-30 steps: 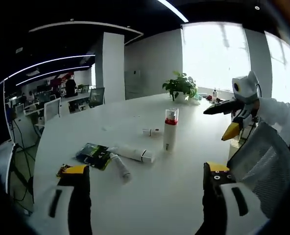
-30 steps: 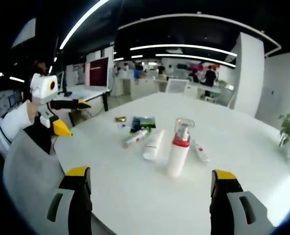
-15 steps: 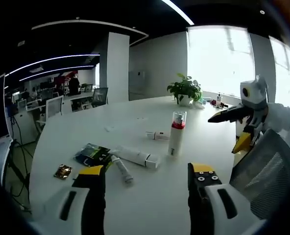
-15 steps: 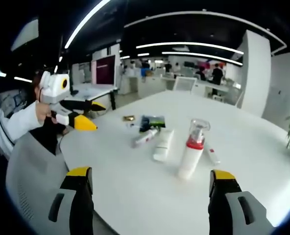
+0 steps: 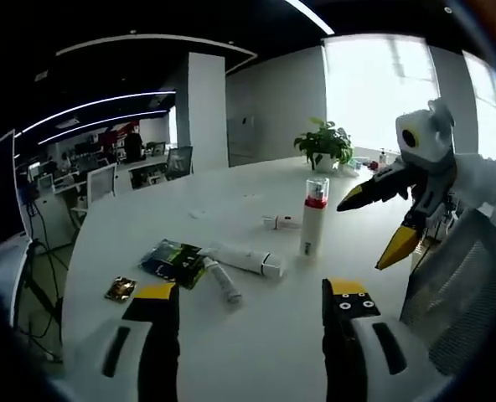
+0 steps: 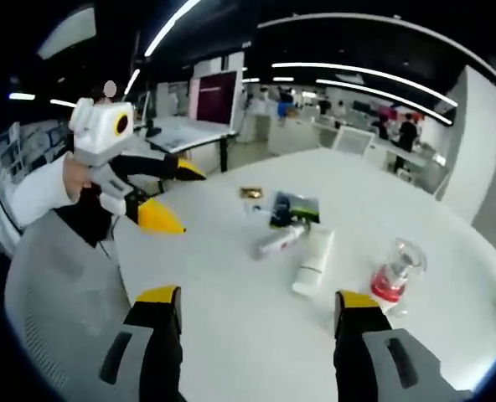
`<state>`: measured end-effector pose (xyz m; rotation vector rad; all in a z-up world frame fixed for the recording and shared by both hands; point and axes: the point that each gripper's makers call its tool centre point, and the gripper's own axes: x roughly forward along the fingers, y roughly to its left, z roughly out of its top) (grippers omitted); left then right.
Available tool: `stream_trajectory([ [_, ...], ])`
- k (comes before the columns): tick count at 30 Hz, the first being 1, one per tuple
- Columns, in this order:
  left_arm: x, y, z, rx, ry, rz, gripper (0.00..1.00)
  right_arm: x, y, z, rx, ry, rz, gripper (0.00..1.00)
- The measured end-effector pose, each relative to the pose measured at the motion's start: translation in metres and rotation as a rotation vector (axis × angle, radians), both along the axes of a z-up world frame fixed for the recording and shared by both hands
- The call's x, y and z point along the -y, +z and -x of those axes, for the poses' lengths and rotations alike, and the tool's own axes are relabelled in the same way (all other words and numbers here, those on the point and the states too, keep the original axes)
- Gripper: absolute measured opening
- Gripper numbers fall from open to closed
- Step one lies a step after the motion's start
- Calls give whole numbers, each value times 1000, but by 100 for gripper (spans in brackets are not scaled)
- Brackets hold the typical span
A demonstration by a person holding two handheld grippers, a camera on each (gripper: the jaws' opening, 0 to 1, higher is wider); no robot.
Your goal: Arrange the skincare products in the storage area until every visible bottle or jar stands upright without overlapping.
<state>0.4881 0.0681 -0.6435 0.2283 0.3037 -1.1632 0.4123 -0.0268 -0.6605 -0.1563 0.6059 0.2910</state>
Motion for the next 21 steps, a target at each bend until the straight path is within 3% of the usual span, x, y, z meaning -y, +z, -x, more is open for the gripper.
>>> stream_trajectory([
  [7, -4, 3, -2, -7, 6, 22, 64, 11, -21, -31, -22, -34, 46, 51],
  [16, -1, 3, -1, -17, -10, 35, 64, 27, -60, -58, -81, -113, 94, 46],
  [21, 2, 8, 6, -57, -23, 80, 64, 35, -69, -78, -66, -155, 142, 42],
])
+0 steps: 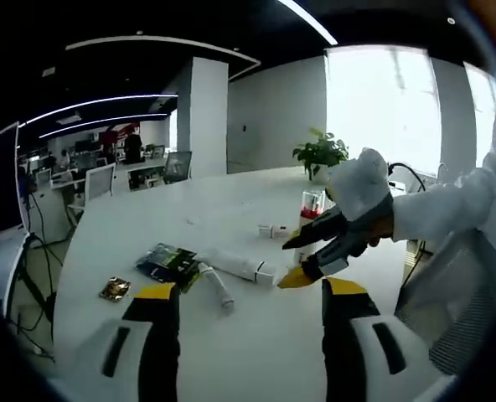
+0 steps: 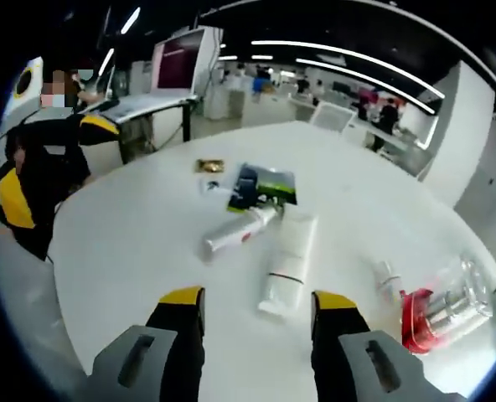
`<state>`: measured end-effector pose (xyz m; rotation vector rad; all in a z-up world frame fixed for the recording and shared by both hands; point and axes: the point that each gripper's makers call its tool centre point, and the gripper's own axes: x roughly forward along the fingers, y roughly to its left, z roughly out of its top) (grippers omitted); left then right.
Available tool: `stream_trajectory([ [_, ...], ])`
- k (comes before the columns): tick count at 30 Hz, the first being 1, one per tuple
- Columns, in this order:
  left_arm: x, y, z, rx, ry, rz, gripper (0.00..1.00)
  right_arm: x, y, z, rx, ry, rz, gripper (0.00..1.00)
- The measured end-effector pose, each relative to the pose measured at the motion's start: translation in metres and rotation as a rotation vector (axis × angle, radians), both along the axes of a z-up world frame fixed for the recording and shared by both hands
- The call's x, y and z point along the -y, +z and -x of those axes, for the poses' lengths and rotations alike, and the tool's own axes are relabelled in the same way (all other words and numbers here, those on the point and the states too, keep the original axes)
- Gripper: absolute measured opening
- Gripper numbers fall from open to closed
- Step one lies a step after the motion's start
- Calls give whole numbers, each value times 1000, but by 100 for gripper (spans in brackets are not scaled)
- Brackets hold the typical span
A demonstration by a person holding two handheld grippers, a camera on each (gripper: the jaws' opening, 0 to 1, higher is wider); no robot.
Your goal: Arrange the skincare products in the storage area until every visible bottle or jar stands upright without overlapping.
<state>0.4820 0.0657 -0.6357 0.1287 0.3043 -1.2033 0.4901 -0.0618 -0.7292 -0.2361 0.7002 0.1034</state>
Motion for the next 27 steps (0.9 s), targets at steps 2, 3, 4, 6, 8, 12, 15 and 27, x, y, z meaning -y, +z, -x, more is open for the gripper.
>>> stream_trajectory([
  [2, 2, 1, 1, 4, -5, 2, 64, 1, -3, -7, -4, -6, 5, 43],
  [3, 3, 1, 1, 4, -7, 2, 64, 2, -5, -10, -5, -10, 3, 45],
  [4, 3, 1, 1, 3, -10, 4, 64, 3, -9, -13, -22, -19, -5, 45],
  [6, 4, 2, 1, -2, -13, 10, 64, 5, -15, -20, -24, -34, -7, 45],
  [8, 4, 1, 0, -8, -11, 12, 64, 9, -20, -25, -24, -47, 3, 44],
  [12, 0, 3, 2, -14, -5, 14, 64, 12, -27, -33, -34, -61, 6, 45],
  [15, 0, 4, 2, -22, -2, 24, 63, 20, -34, -39, -49, -86, 3, 46],
  [27, 1, 4, 4, -40, -9, 28, 62, 30, -50, -54, -70, -145, -50, 43],
])
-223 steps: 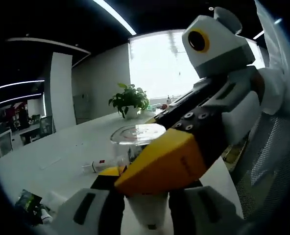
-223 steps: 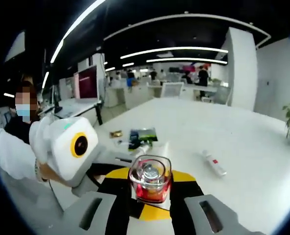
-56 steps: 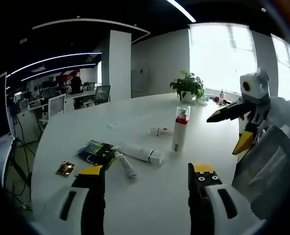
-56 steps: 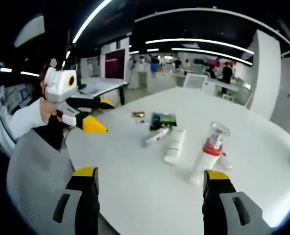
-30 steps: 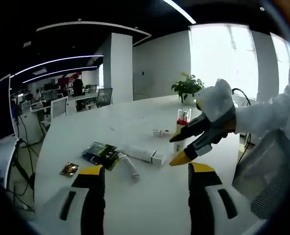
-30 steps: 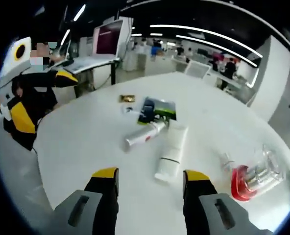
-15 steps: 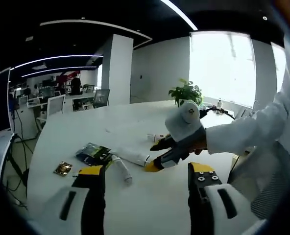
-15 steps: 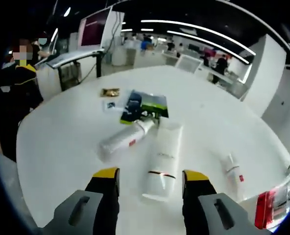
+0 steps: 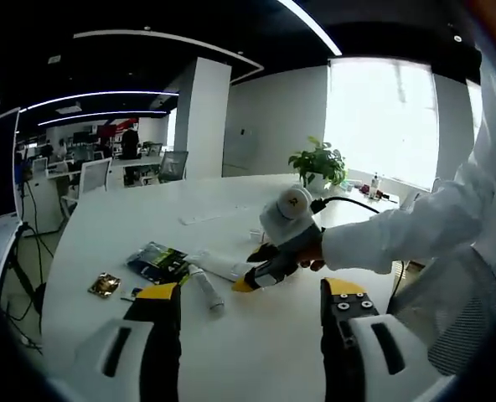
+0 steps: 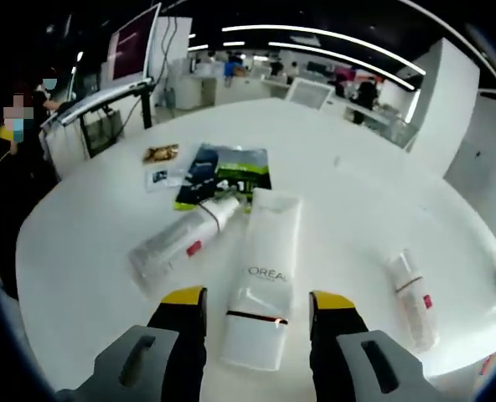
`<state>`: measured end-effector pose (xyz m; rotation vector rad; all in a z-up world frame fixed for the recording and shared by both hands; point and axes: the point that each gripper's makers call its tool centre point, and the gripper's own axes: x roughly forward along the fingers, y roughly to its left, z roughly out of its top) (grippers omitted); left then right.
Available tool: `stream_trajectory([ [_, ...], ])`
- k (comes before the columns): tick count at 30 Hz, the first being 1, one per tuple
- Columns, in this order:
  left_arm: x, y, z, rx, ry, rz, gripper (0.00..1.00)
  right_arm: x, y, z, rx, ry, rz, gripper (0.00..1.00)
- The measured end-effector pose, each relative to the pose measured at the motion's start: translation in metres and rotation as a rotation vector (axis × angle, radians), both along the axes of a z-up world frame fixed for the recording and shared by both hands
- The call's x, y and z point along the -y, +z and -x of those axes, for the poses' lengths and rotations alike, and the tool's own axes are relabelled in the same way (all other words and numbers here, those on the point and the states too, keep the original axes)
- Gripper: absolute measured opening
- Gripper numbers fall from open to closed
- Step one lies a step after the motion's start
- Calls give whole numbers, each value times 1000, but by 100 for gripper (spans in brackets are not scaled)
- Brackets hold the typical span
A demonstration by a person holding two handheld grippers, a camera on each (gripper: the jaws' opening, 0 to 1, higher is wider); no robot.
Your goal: Arrange the skincare products in the storage area until every visible bottle or jar stands upright without overlapping.
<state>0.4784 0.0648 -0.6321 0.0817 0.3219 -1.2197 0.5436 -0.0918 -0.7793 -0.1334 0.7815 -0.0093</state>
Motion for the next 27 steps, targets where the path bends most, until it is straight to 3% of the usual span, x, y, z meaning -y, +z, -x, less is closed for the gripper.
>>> stream_trajectory([
  [9, -2, -3, -4, -8, 19, -4, 62, -2, -11, -5, -12, -9, -5, 42],
  [12, -1, -3, -3, -8, 16, -7, 62, -2, -14, -6, -11, -29, -32, 34],
  [14, -1, -4, -3, -8, 14, -8, 62, 1, -13, -6, -1, -43, -6, 28],
  [21, 0, -6, -1, -9, 9, -16, 62, 0, -12, -3, 7, -67, -14, 26],
  [27, 1, -7, -3, -9, 6, -18, 61, -3, -11, 8, -24, -61, -30, 24],
])
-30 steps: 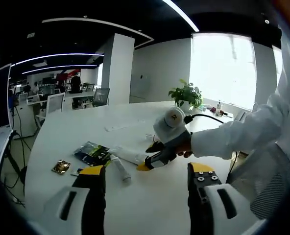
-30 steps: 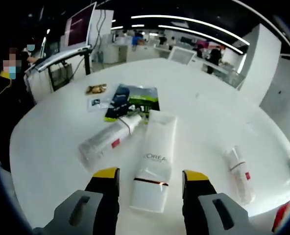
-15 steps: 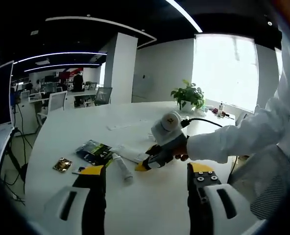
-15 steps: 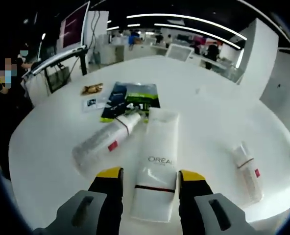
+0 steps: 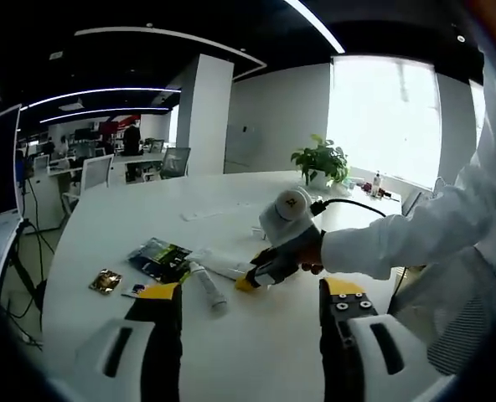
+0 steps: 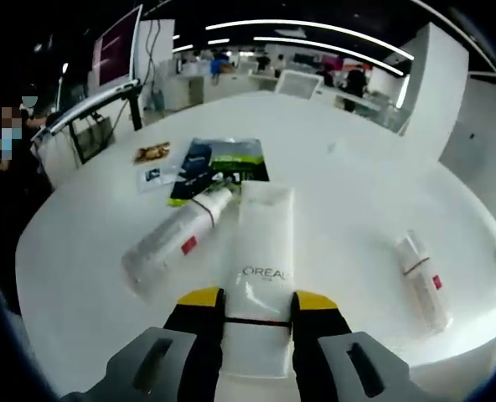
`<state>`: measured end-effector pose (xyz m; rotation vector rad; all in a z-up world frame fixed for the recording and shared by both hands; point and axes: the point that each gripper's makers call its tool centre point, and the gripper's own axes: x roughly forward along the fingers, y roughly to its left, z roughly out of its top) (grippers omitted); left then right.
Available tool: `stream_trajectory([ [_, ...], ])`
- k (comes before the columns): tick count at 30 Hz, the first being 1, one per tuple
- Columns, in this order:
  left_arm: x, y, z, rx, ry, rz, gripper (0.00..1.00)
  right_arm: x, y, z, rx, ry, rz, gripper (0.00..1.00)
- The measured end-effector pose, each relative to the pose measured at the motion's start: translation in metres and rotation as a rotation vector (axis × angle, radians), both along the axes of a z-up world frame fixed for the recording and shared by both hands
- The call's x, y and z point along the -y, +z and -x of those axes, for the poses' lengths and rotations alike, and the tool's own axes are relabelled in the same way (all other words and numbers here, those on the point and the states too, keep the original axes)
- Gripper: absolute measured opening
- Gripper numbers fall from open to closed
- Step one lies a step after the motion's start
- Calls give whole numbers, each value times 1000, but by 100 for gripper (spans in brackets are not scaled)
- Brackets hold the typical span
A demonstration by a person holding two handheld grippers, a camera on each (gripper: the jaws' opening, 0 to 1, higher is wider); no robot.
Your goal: Arrange the skincare products in the storage area until every visible bottle or jar stands upright without overlapping.
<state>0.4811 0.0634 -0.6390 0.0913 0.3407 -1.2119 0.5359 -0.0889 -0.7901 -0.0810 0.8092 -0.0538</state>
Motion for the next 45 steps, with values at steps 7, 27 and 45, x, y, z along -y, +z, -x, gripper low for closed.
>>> stream_trajectory([
  [7, 1, 1, 2, -10, -10, 12, 60, -7, 4, 24, -37, 14, -1, 23],
  [27, 39, -29, 13, -337, -107, 49, 54, -8, 13, 75, -37, -72, -182, 23],
  [45, 90, -85, -13, -755, 48, 95, 45, -16, 26, 92, 17, -171, -443, 23],
])
